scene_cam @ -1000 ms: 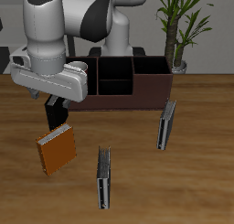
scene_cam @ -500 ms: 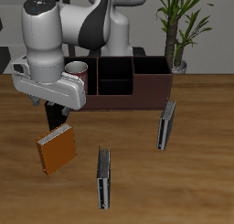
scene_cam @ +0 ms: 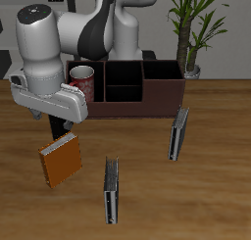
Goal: Place the red mug into the back desk caddy's left compartment and place the orange book into the back desk caddy's front compartment
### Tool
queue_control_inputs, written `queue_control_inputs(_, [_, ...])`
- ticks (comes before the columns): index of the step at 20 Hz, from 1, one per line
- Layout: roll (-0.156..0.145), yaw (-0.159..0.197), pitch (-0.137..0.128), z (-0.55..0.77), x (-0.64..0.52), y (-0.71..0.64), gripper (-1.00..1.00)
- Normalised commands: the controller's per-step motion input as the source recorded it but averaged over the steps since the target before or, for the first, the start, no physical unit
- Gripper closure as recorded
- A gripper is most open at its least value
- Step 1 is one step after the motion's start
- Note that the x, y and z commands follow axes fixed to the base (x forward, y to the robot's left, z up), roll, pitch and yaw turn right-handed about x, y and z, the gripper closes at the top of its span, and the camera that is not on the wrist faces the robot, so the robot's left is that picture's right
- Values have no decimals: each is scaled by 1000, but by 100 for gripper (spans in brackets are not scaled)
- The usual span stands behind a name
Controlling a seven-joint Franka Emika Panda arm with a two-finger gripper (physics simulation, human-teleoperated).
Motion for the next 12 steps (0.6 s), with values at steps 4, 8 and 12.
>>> queue_control_inputs(4, [124, -40, -8, -77, 23, -52, -100])
queue_control_inputs(8, [29, 12, -12, -59, 21, -78, -100])
queue_control_inputs(12, [-24, 61, -10, -55, 2, -111, -100])
